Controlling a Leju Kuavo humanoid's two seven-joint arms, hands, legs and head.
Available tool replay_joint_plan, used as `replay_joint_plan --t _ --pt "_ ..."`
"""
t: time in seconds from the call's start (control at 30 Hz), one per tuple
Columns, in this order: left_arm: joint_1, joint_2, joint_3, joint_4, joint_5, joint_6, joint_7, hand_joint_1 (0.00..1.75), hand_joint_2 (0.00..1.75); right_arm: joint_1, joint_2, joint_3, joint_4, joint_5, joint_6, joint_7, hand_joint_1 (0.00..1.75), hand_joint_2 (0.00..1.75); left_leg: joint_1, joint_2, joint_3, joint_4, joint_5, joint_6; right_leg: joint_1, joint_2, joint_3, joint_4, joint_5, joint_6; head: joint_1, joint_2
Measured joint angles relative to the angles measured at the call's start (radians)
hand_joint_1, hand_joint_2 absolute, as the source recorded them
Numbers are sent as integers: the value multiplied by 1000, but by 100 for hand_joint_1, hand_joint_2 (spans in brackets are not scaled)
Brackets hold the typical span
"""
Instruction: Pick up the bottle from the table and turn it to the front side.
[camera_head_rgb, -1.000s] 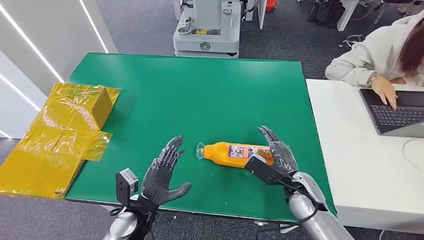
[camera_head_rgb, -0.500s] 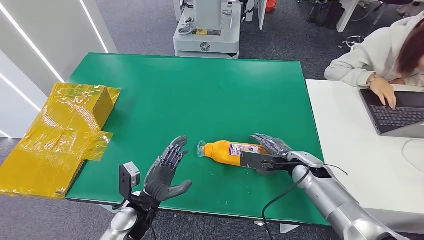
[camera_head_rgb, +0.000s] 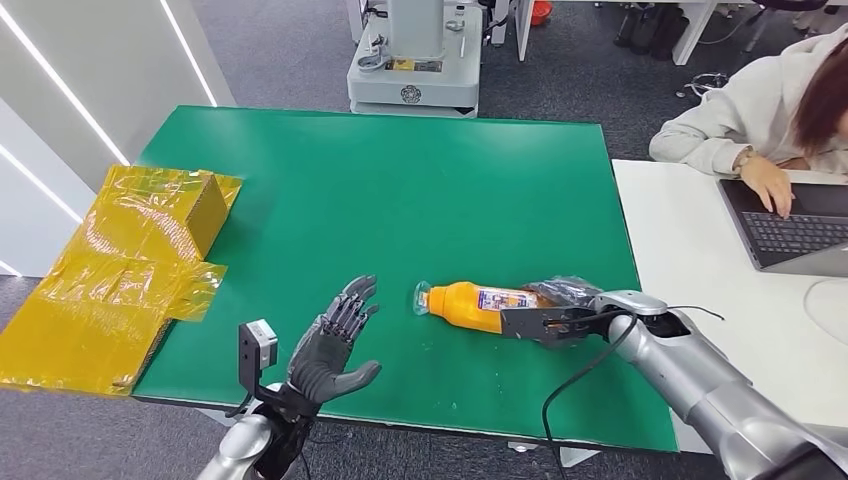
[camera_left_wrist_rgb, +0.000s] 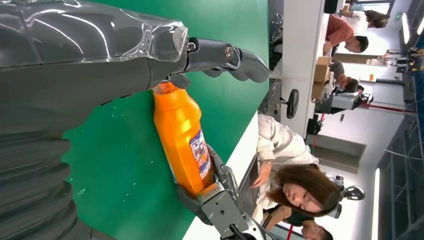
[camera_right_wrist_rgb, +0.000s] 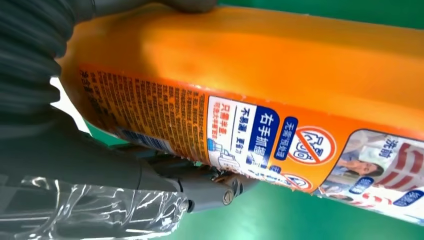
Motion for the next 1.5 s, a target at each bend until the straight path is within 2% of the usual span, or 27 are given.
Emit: replay_joint_plan --t 0.1,0.2,0.4,0.5,0.67,0.9,1.03,1.27,1.5 --pt "1 1 0 3 0 -4 -7 0 175 6 -16 8 -3 -68 -41 -28 175 175 0 0 0 0 0 0 0 0 0 0 0 0 0 0" --pt "4 2 0 6 -4 -4 -19 0 175 37 -26 -7 -5 -202 -95 -103 175 175 0 0 -1 0 0 0 0 0 0 0 0 0 0 0" --pt "7 3 1 11 -21 20 -46 0 175 164 -21 -127 -45 -501 -181 -297 175 175 1 -1 -3 0 -1 0 0 -1 -2 0 0 0 0 0" --pt "9 5 7 12 -40 40 -59 0 175 246 -10 -200 -103 -567 -277 -378 175 175 1 -2 -4 0 -1 0 1 -2 -3 0 -1 0 0 0" --pt "5 13 26 12 -76 49 -63 0 175 378 15 -296 -259 -565 -426 -412 175 175 1 -2 -5 -1 -1 0 1 -2 -4 0 -1 0 0 0" --pt "-60 23 28 24 -42 -22 -13 0 175 452 77 -369 -394 -560 -452 -427 175 175 1 -2 -5 0 0 1 1 -2 -4 0 -1 0 0 0" --pt "-147 22 21 61 61 -116 73 0 175 452 126 -372 -386 -535 -440 -434 175 175 1 -1 -5 0 1 1 1 -2 -4 0 0 -1 0 0" --pt "-258 10 -2 112 100 -145 117 0 175 431 191 -357 -349 -506 -423 -436 175 175 1 -1 -5 0 1 1 1 -2 -5 1 1 -1 0 0" --pt "-441 -34 -39 160 197 -187 217 0 175 359 288 -268 -240 -395 -430 -386 175 175 1 -1 -5 0 2 0 1 -1 -5 1 2 -2 0 0"
